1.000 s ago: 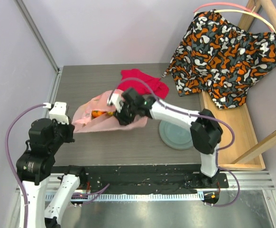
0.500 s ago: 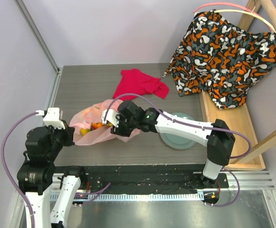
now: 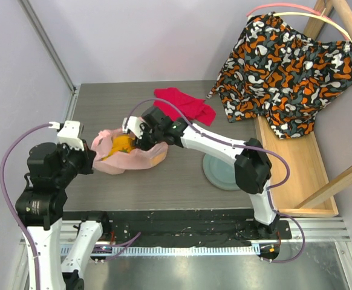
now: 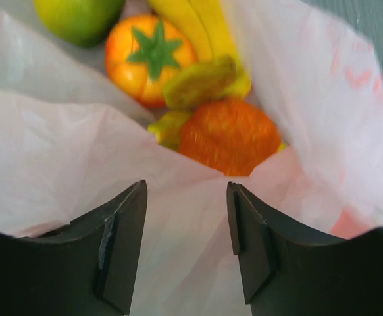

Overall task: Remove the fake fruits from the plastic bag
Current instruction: Adjust the plastic bag at the center of the board.

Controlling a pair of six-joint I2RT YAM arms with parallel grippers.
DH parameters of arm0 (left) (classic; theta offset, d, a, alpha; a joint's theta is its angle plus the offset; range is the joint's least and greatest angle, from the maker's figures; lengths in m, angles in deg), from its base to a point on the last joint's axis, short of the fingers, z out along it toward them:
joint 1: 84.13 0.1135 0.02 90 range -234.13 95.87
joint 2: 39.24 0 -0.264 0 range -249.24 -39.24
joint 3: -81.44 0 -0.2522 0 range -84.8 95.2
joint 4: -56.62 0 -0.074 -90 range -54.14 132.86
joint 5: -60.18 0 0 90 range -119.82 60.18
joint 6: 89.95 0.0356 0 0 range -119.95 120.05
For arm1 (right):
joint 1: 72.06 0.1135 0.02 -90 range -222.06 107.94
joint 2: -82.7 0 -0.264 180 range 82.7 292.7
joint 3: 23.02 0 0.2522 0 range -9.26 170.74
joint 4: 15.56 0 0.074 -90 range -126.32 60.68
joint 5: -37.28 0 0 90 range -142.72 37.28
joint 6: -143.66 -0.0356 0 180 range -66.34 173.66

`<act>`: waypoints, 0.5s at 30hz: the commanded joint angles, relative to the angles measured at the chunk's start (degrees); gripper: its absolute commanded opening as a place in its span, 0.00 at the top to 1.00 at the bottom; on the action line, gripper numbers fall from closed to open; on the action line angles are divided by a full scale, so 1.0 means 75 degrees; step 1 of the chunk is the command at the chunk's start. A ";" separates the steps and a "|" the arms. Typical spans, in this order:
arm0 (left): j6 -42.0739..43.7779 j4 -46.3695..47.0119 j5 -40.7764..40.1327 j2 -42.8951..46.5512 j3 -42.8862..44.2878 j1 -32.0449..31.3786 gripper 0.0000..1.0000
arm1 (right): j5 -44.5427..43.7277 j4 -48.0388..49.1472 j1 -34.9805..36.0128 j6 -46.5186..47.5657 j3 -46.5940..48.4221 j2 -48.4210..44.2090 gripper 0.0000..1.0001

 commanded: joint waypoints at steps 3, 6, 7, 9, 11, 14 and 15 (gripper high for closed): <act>0.0082 -0.0062 0.0447 -0.0133 0.0301 0.0048 1.00 | 0.0592 -0.1403 0.0067 0.1935 -0.1246 -0.2043 0.39; -0.0026 -0.0109 0.0822 0.0054 -0.0014 0.0048 1.00 | 0.0590 -0.1673 -0.0038 0.2602 -0.2560 -0.3005 0.37; -0.0015 -0.0097 0.0800 0.0125 -0.0132 0.0048 1.00 | 0.0591 -0.1661 -0.0108 0.2792 -0.2760 -0.3181 0.36; -0.0050 0.0008 0.0671 0.0230 -0.0448 0.0048 1.00 | 0.0614 -0.1545 -0.0132 0.3143 -0.2903 -0.3440 0.34; -0.0120 0.0079 0.0694 0.0243 -0.0566 0.0048 1.00 | 0.0753 -0.1170 -0.0167 0.3017 -0.2542 -0.3382 0.33; -0.0202 0.0126 0.0952 0.0208 -0.0719 0.0048 1.00 | 0.1093 -0.0783 -0.0214 0.2397 -0.1746 -0.2868 0.33; -0.0283 0.0149 0.0940 0.0231 -0.0765 0.0048 1.00 | 0.1245 -0.0724 -0.0214 0.2244 -0.1568 -0.2495 0.34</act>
